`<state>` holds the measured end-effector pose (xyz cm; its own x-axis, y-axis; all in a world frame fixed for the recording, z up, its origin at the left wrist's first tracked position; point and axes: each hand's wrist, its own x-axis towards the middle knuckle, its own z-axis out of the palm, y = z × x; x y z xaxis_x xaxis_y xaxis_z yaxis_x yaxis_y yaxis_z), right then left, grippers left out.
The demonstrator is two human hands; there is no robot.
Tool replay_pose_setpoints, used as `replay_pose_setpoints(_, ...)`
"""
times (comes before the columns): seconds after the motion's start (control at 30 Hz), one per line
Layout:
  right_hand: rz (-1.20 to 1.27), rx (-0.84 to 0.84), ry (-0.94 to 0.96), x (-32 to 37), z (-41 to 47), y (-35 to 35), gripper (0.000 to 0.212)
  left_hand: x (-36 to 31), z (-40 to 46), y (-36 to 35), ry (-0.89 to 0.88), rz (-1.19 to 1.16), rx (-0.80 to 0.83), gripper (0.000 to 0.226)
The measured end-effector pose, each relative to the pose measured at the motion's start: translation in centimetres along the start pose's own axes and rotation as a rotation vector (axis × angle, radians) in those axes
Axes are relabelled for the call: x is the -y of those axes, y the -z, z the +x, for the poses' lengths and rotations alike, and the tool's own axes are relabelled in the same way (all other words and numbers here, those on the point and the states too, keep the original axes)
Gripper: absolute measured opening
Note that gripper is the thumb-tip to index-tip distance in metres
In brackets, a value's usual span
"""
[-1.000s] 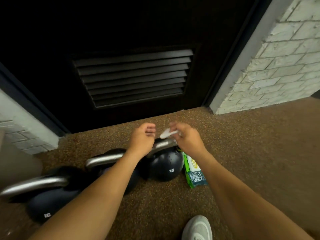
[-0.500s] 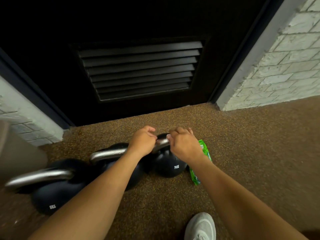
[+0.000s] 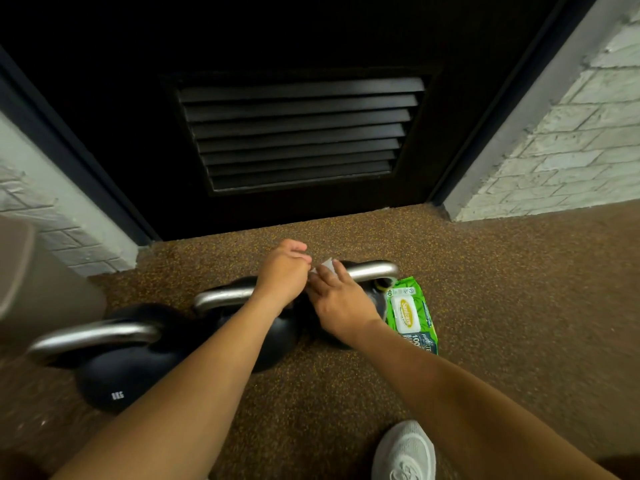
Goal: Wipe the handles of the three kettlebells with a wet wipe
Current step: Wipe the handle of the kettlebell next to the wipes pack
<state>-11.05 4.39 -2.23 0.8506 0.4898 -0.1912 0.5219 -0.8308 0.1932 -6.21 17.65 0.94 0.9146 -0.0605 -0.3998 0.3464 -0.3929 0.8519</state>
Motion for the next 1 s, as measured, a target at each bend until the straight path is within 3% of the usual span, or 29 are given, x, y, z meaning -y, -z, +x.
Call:
replay_pose_setpoints(0.17,0.057,-0.042,-0.026,-2.1,-1.3,-0.3,0.06,0.9,-0.1,-0.2,-0.031,0.0,0.017,0.029)
replay_pose_setpoints(0.3,0.391,-0.213,-0.284,-5.3,-4.3,-1.3,0.062,1.1,-0.5,-0.5,-0.036,0.001,0.045,0.031)
replay_pose_setpoints(0.4,0.607,-0.199,-0.532,-7.3,-6.3,-2.2,0.06,1.1,-0.8,-0.7,-0.035,0.003,0.061,0.03)
replay_pose_setpoints(0.5,0.691,-0.19,-0.617,-7.7,-6.5,-2.8,0.059,1.1,-0.9,-0.8,-0.027,-0.009,0.053,0.028)
replay_pose_setpoints(0.77,0.515,-0.227,-0.418,-5.2,-4.3,-1.2,0.068,1.4,-1.0,-0.7,-0.017,-0.04,0.034,0.031)
replay_pose_setpoints(0.9,0.375,-0.143,-0.25,-3.9,-3.2,-0.7,0.075,1.3,-1.0,-0.8,-0.02,-0.055,0.021,0.03)
replay_pose_setpoints(1.0,0.197,-0.067,-0.095,-1.6,-1.5,-0.2,0.067,1.3,-1.1,-0.6,-0.037,-0.058,0.023,0.028)
